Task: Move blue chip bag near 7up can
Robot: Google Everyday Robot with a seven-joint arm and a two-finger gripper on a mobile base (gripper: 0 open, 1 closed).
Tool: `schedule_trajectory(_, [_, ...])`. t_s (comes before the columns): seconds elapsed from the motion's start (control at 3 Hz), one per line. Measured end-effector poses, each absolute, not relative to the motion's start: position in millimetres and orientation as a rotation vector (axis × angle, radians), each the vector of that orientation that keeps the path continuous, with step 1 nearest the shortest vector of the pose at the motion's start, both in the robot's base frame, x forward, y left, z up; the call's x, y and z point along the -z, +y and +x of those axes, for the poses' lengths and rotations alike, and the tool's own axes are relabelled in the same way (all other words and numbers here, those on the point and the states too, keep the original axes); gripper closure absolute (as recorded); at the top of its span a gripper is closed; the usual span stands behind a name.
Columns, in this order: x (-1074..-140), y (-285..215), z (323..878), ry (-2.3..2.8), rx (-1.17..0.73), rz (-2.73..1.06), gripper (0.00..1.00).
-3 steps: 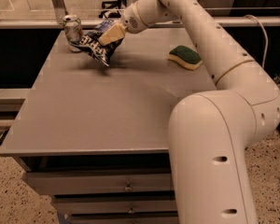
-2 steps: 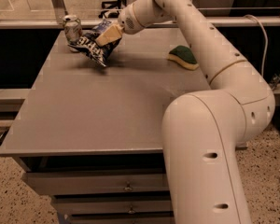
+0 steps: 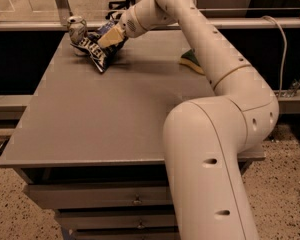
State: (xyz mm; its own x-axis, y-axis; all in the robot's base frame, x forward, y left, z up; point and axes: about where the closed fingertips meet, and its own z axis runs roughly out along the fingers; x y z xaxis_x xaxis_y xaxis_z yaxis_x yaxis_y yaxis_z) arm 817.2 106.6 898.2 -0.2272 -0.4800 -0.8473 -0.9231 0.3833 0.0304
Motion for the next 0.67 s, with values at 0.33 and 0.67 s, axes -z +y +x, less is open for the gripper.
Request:
schedule_trajectory(0.33, [-894.3,111.3,819.2,1.862,-0.723,-1.210,0.00])
schedule_trajectory(0.67, [-894.3,111.3,819.2,1.862,-0.723,-1.210,0.00])
